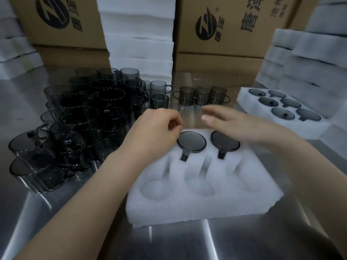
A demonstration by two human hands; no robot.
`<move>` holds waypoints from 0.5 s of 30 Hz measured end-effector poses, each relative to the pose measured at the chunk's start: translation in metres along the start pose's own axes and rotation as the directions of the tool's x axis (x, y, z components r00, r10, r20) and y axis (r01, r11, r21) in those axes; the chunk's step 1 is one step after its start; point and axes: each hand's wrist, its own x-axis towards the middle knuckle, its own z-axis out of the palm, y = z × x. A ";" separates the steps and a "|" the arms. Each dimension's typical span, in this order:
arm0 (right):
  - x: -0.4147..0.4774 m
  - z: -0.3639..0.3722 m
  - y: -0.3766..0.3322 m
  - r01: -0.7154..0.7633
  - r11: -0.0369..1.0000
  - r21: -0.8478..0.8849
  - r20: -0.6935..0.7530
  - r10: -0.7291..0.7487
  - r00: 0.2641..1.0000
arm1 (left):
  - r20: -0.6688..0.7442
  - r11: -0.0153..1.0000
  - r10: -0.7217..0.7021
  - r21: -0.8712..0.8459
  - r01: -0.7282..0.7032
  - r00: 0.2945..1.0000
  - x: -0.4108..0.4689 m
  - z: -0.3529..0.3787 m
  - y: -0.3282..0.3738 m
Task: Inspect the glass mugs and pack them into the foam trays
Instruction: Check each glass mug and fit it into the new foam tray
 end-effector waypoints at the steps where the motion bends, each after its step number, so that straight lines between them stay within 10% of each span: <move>1: 0.017 -0.002 0.002 0.017 1.000 -0.025 -0.089 -0.019 0.996 | 0.003 1.000 -0.003 -0.001 0.003 1.000 0.000 0.000 0.000; 15: 0.143 0.003 0.004 -0.095 0.949 -0.299 -0.182 0.041 0.982 | 0.025 1.000 -0.014 -0.010 0.014 1.000 0.001 -0.001 -0.001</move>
